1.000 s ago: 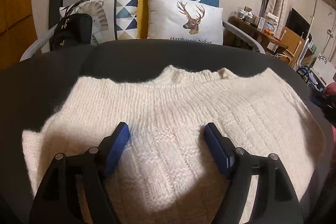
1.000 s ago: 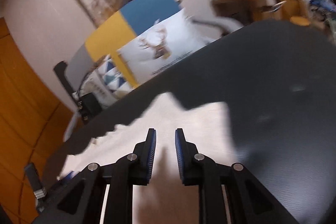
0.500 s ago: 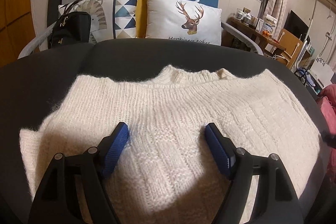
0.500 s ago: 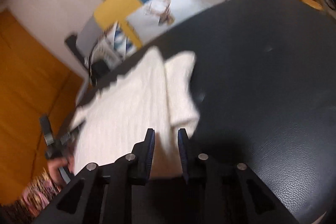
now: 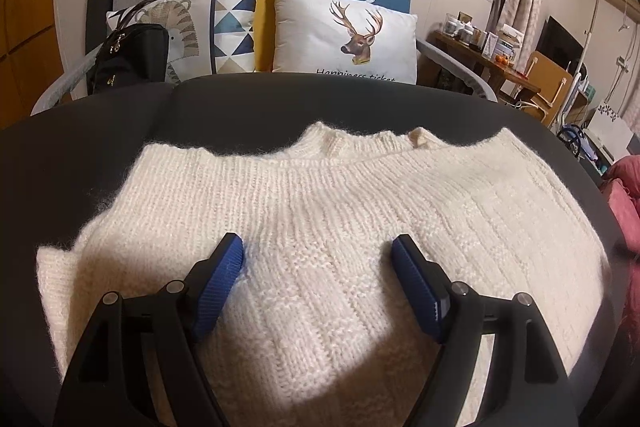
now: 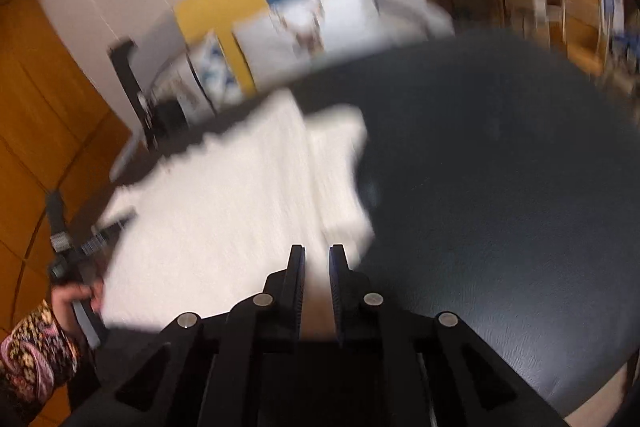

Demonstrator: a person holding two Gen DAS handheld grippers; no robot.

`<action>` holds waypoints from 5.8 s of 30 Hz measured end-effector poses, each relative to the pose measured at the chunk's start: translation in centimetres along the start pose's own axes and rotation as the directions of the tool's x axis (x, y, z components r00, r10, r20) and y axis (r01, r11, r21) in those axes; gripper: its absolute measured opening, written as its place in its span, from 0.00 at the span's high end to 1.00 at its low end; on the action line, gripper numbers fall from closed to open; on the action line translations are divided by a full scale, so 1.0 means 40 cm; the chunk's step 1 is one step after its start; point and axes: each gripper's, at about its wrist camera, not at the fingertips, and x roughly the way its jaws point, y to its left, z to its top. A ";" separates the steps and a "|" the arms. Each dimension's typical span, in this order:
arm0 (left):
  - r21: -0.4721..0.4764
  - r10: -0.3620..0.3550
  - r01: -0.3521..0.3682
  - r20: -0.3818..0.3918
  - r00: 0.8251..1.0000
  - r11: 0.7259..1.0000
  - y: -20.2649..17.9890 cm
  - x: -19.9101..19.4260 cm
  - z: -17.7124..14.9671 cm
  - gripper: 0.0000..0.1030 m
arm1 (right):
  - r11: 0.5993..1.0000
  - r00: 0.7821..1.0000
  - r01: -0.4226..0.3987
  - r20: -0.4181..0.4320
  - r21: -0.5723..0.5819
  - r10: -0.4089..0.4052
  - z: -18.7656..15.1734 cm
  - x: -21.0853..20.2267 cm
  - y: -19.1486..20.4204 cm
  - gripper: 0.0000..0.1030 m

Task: Fold clothes

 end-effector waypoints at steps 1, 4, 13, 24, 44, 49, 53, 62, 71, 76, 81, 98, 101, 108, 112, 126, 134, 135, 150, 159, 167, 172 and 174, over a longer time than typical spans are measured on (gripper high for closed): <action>0.003 0.003 -0.003 -0.001 1.000 1.000 -0.002 0.001 0.000 0.22 | 1.000 0.999 -0.005 0.046 -0.029 0.007 0.021 -0.014 0.023 0.87; 0.004 0.006 -0.006 0.000 1.000 1.000 -0.004 0.000 -0.001 0.22 | 0.988 0.998 -0.014 0.064 -0.156 0.024 0.086 0.049 0.104 0.87; 0.008 0.012 -0.012 0.005 1.000 1.000 -0.006 -0.003 0.000 0.22 | 0.898 0.965 0.192 -0.090 -0.395 -0.246 0.173 0.396 0.186 0.86; 0.010 0.019 -0.019 -0.004 1.000 1.000 -0.008 -0.001 0.006 0.22 | 0.895 0.942 0.316 -0.005 -0.314 -0.334 0.113 0.430 0.110 0.85; -0.129 0.344 -0.352 -0.079 0.936 0.927 0.132 -0.010 0.045 0.21 | 0.867 0.985 -0.022 -0.160 -0.497 -0.067 0.067 0.540 0.434 0.82; -0.197 0.299 -0.310 -0.083 0.951 0.930 0.161 0.005 0.028 0.19 | 0.928 0.983 -0.008 -0.174 -0.374 -0.062 0.092 0.596 0.396 0.81; -0.190 0.321 -0.329 -0.073 0.944 0.925 0.151 0.013 0.019 0.18 | 0.918 0.986 0.031 -0.138 -0.396 -0.093 0.086 0.593 0.405 0.81; -0.225 0.285 -0.296 -0.079 0.955 0.928 0.164 0.018 0.010 0.17 | 0.918 0.989 0.020 -0.129 -0.396 -0.078 0.085 0.590 0.397 0.80; -0.235 0.272 -0.282 -0.075 0.959 0.930 0.167 0.020 0.003 0.17 | 0.924 0.983 -0.038 -0.182 -0.380 -0.035 0.098 0.586 0.386 0.78; -0.237 0.274 -0.283 -0.073 0.959 0.929 0.168 0.024 0.005 0.17 | 0.940 0.991 -0.063 -0.134 -0.335 0.019 0.114 0.485 0.339 0.78; -0.234 0.278 -0.287 -0.074 0.958 0.929 0.166 0.025 0.003 0.16 | 0.890 0.984 0.109 -0.079 -0.442 -0.160 0.089 0.475 0.301 0.78; -0.235 0.228 -0.255 -0.137 0.964 0.938 0.170 -0.010 0.053 0.13 | 0.932 0.998 0.027 -0.039 -0.361 -0.045 0.102 0.428 0.231 0.72; -0.180 0.257 -0.267 -0.078 0.963 0.947 0.141 -0.020 0.048 0.13 | 0.941 0.998 0.054 -0.012 -0.334 -0.062 0.091 0.365 0.218 0.72; -0.153 0.252 -0.262 -0.080 0.964 0.953 0.142 0.010 0.001 0.12 | 0.957 0.989 0.120 -0.056 -0.264 -0.139 0.034 0.380 0.098 0.72; -0.169 0.213 -0.223 -0.075 0.974 0.960 0.140 -0.020 -0.040 0.12 | 0.975 0.993 0.070 -0.079 -0.210 -0.088 0.011 0.340 0.070 0.72; -0.205 0.202 -0.202 -0.022 0.979 0.958 0.018 -0.159 -0.102 0.12 | 0.989 0.999 -0.024 0.025 -0.143 0.028 -0.091 0.094 0.099 0.72; 0.026 0.276 -0.275 -0.028 0.961 0.961 -0.138 -0.079 -0.079 0.12 | 0.977 0.994 0.025 -0.097 -0.214 -0.047 -0.085 0.235 0.187 0.73; 0.035 0.282 -0.281 -0.033 0.959 0.959 -0.142 -0.071 -0.084 0.12 | 0.979 0.995 0.016 -0.092 -0.201 -0.035 -0.085 0.240 0.179 0.73; 0.256 0.013 -0.022 0.037 0.999 0.966 -0.516 -0.089 -0.015 0.12 | 0.904 0.987 -0.148 0.117 0.402 0.110 -0.180 -0.104 -0.297 0.71; 0.410 0.007 0.015 -0.052 0.999 0.912 -0.721 0.042 -0.033 0.12 | 0.870 0.988 -0.133 0.001 0.475 0.151 -0.213 -0.047 -0.339 0.74; 0.344 -0.082 0.127 -0.143 0.986 0.930 -0.698 0.089 -0.040 0.12 | 0.801 0.959 -0.264 0.055 0.538 0.279 -0.173 0.100 -0.379 0.72; 0.359 -0.067 0.109 -0.127 0.990 0.927 -0.707 0.085 -0.050 0.12 | 0.822 0.947 -0.284 0.013 0.494 0.320 -0.111 0.183 -0.367 0.86; 0.355 -0.070 0.112 -0.128 0.989 0.928 -0.704 0.087 -0.050 0.12 | 0.861 0.961 -0.248 -0.003 0.445 0.278 -0.095 0.187 -0.352 0.90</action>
